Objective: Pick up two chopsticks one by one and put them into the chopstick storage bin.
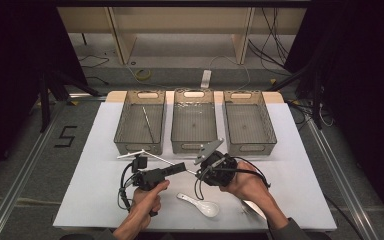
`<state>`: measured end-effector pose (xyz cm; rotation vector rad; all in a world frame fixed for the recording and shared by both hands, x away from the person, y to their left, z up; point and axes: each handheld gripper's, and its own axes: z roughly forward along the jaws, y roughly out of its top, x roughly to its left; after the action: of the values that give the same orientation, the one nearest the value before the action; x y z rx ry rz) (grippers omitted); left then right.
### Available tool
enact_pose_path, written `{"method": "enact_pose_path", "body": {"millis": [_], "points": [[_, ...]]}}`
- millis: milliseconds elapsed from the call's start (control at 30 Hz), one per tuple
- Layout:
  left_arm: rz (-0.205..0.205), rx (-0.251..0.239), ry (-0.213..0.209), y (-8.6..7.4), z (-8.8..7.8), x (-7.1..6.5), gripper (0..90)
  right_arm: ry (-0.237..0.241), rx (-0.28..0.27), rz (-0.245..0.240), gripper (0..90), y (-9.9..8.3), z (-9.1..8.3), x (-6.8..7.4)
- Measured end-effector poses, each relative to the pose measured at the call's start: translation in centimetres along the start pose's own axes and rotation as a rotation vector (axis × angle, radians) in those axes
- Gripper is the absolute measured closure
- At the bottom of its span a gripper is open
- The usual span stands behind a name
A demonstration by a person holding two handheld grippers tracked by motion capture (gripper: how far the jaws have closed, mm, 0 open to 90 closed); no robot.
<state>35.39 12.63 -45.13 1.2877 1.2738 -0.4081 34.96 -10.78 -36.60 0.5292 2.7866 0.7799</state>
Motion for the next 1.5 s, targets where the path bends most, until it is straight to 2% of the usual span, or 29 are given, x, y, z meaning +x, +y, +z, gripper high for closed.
{"method": "enact_pose_path", "body": {"millis": [167, 333, 433, 533, 733, 767, 800, 833, 1133, 1167, 1233, 1300, 1367, 1400, 1433, 1467, 1500], "points": [[-0.019, -0.035, -0.021, 0.1, -0.3, 0.2, 52.6, 0.004, -0.004, -0.003, 85.7, 0.1, 0.3, 0.1], [-0.025, -0.059, -0.024, 0.2, -0.5, 0.2, 62.1, 0.007, -0.021, 0.002, 85.6, 0.0, 0.3, 0.0], [-0.048, -0.073, -0.028, 0.1, -0.6, 0.4, 67.9, 0.006, -0.026, 0.003, 85.6, 0.0, 0.3, 0.0], [-0.053, -0.08, -0.024, 0.1, -0.6, 0.5, 73.5, 0.01, -0.031, 0.007, 85.5, 0.0, 0.4, 0.1], [-0.052, -0.099, -0.061, 0.3, -0.9, 0.4, 81.3, 0.019, -0.036, 0.013, 85.4, -0.1, 0.9, 0.1], [-0.06, -0.097, -0.083, 0.3, -0.9, 0.5, 82.5, 0.02, -0.036, 0.012, 85.4, -0.2, 1.0, 0.1], [-0.06, -0.097, -0.083, 0.3, -0.9, 0.5, 83.5, 0.02, -0.036, 0.012, 85.4, -0.2, 1.0, 0.1], [-0.064, -0.095, -0.102, 0.4, -1.0, 0.4, 84.4, 0.023, -0.032, 0.012, 85.4, -0.2, 1.2, 0.1], [-0.034, -0.086, -0.108, 0.7, -1.1, 0.2, 85.3, 0.037, -0.055, 0.02, 83.7, -0.3, 1.3, -0.1], [-0.015, -0.08, -0.086, 1.0, -1.2, 0.3, 85.3, 0.039, -0.081, 0.033, 78.4, -0.5, 1.0, -0.3], [-0.018, -0.078, -0.084, 1.2, -1.4, 0.4, 85.3, 0.06, -0.102, 0.048, 71.0, -0.6, 0.6, -0.5], [-0.012, -0.066, -0.082, 1.6, -1.6, 0.4, 85.2, 0.072, -0.091, 0.057, 61.6, -0.8, 0.3, -0.7], [0.014, -0.046, -0.07, 2.0, -1.8, 0.0, 85.2, 0.069, -0.091, 0.076, 56.9, -1.2, 0.2, -1.0], [0.014, -0.046, -0.07, 2.0, -1.8, 0.0, 85.2, 0.076, -0.089, 0.09, 54.2, -1.4, 0.1, -1.1], [0.036, -0.037, -0.064, 2.6, -2.1, -0.3, 85.1, 0.074, -0.092, 0.098, 50.8, -1.7, 0.2, -1.2], [0.036, -0.037, -0.064, 2.6, -2.1, -0.3, 85.2, 0.066, -0.095, 0.106, 47.4, -2.0, 0.2, -1.2], [0.046, -0.03, -0.069, 3.3, -2.6, -0.5, 85.1, 0.052, -0.096, 0.107, 45.1, -2.3, 0.2, -1.3]]}}
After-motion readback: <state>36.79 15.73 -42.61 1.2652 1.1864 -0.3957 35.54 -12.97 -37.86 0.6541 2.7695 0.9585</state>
